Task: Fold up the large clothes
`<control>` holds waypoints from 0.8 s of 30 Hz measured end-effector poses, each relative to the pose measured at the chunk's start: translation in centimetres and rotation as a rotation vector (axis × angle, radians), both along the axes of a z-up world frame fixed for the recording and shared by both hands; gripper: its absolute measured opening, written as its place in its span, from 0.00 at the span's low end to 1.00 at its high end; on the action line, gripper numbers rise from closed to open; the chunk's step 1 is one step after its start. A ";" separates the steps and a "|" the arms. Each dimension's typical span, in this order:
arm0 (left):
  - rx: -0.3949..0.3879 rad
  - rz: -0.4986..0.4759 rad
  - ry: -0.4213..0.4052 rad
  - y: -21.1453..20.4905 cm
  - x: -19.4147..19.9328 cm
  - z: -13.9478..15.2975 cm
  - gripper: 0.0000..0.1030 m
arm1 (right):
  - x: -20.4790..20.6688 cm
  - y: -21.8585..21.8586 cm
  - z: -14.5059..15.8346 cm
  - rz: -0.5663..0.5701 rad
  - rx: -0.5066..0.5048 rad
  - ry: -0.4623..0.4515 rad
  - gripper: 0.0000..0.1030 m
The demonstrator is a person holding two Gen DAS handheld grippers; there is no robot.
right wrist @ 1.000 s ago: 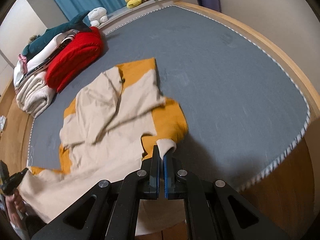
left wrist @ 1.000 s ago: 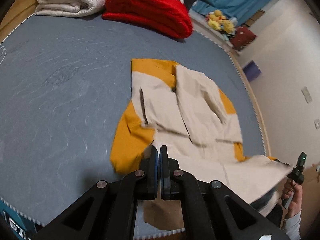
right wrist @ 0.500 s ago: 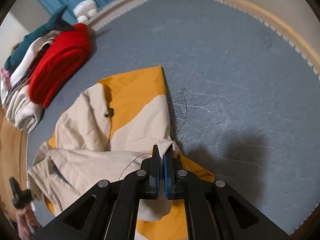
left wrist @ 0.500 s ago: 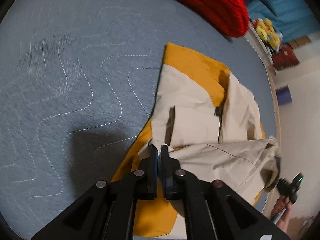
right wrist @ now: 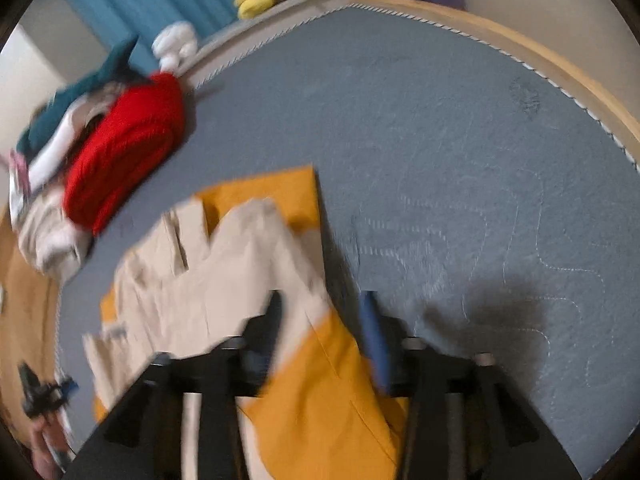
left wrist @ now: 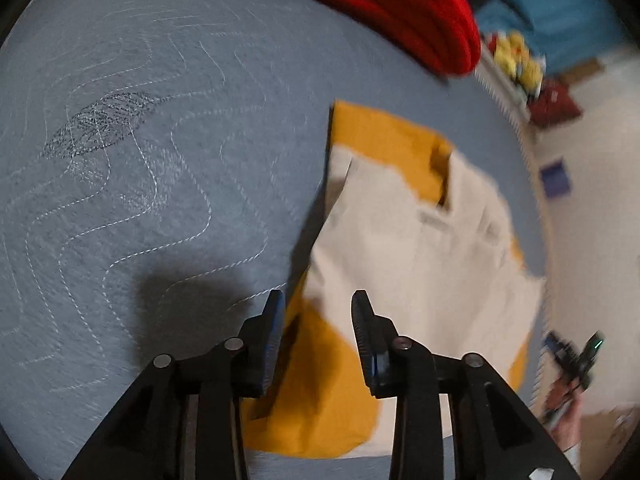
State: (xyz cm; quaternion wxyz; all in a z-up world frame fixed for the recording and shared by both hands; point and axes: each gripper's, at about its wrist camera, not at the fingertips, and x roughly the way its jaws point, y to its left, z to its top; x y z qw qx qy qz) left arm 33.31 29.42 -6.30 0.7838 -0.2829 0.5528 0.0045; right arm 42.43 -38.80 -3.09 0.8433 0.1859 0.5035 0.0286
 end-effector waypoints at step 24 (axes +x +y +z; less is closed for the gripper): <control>0.066 -0.055 0.021 -1.8 2.4 -3.3 0.35 | 0.6 2.4 -5.9 0.186 -0.087 0.116 0.50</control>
